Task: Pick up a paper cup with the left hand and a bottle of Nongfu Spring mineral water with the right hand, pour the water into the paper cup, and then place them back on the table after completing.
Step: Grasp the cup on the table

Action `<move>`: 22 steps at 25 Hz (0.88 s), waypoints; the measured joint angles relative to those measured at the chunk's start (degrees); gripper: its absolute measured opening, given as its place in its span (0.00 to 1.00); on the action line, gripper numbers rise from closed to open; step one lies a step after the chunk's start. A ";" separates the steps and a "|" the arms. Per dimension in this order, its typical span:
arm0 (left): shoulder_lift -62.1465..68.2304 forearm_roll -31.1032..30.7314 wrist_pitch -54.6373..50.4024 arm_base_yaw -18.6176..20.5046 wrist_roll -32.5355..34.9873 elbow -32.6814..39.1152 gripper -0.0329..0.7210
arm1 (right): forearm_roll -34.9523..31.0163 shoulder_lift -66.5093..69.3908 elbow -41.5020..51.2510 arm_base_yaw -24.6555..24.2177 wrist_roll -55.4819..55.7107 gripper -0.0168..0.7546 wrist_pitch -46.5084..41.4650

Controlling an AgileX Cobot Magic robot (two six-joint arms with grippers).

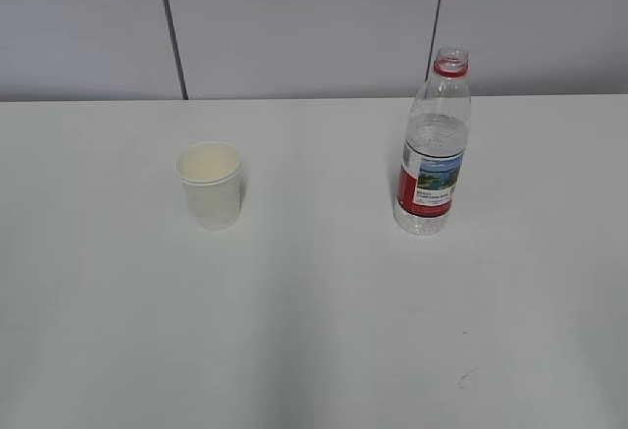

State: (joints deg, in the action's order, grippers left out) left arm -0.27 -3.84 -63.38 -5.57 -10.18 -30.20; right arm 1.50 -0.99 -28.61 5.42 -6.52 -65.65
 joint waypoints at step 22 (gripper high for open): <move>0.00 0.00 0.00 0.00 0.00 0.00 0.37 | 0.00 1.17 -1.14 0.00 4.44 0.78 2.37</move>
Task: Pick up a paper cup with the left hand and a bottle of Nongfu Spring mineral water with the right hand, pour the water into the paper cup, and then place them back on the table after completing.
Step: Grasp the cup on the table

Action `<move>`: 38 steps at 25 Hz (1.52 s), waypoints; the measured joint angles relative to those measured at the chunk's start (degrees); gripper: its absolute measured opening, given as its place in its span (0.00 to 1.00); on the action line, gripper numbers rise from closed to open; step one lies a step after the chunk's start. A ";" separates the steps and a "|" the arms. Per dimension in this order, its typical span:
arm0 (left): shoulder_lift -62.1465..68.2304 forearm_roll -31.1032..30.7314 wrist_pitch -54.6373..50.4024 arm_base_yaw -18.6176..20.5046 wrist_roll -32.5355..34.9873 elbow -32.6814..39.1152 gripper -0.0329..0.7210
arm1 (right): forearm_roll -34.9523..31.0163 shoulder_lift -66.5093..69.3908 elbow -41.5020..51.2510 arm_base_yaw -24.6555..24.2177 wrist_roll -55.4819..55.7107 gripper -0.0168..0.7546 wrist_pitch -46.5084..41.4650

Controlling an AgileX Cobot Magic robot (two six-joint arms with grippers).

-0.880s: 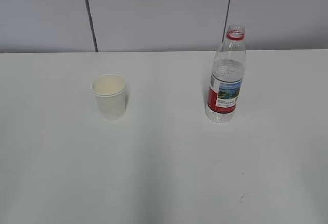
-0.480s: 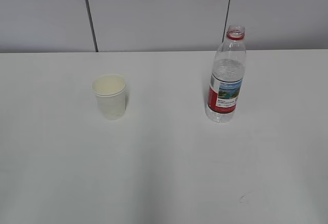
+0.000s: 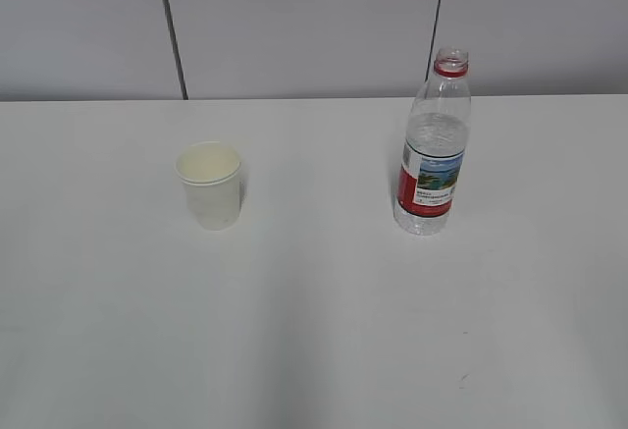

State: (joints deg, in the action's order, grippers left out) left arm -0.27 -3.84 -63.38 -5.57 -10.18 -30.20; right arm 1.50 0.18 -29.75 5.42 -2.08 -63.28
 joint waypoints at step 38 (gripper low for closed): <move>82.96 -5.11 111.27 0.00 0.00 9.25 0.37 | 0.00 55.98 -3.15 0.00 3.57 0.78 65.05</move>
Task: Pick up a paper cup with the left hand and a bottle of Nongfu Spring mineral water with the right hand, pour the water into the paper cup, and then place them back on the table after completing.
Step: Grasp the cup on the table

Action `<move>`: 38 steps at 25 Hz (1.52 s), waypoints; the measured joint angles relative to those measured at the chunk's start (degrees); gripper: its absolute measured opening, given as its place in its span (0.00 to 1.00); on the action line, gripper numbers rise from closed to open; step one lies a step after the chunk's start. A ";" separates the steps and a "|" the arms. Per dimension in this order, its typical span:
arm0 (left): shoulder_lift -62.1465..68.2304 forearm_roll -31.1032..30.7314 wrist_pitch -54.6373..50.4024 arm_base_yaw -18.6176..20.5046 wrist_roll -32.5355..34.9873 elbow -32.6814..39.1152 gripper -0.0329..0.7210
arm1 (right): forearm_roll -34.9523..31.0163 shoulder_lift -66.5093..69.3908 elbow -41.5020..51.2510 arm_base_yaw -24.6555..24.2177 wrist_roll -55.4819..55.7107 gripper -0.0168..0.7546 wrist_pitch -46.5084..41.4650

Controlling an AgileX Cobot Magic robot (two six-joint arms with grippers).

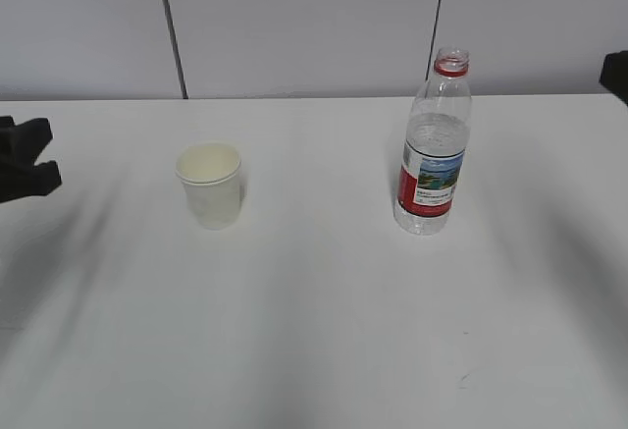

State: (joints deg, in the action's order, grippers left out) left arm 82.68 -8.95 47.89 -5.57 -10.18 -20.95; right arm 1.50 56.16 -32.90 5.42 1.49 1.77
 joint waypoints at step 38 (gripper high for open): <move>37.79 -17.62 17.64 -5.20 -1.67 -13.91 0.89 | -0.58 8.58 9.56 0.00 0.09 0.78 31.18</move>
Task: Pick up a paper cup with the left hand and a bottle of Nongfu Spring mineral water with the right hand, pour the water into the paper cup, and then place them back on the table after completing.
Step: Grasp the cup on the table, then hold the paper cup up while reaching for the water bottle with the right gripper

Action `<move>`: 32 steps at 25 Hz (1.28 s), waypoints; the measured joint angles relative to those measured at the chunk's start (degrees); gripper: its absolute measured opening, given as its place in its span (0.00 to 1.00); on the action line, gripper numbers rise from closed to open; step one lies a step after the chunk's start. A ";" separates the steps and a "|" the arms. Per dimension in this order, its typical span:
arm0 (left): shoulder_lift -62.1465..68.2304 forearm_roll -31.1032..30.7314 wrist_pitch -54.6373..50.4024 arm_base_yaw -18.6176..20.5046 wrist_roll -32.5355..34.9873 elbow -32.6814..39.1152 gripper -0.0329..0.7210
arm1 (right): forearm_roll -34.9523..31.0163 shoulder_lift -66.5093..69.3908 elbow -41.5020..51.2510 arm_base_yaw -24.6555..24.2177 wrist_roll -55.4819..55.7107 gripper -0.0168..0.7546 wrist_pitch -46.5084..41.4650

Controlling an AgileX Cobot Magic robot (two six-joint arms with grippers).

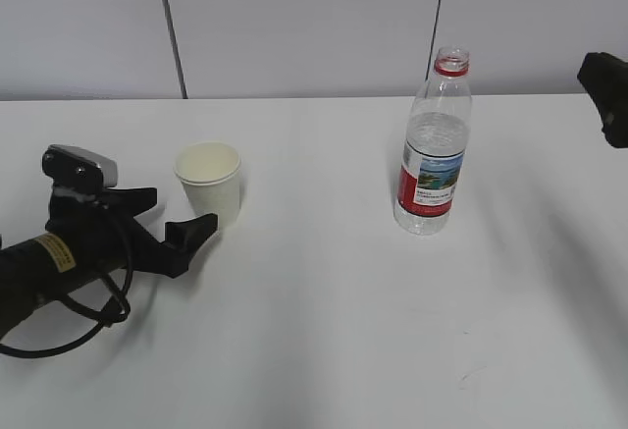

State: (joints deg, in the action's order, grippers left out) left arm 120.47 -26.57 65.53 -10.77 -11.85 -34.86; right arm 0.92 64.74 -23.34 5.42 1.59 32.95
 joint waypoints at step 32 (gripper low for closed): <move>9.26 4.39 0.00 -4.40 -0.05 -13.84 0.55 | 0.20 5.38 0.00 0.00 0.13 0.78 3.98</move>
State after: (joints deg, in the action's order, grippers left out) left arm 129.73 -22.18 65.53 -15.17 -11.89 -48.71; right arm 1.12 70.12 -23.34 5.42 1.72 36.93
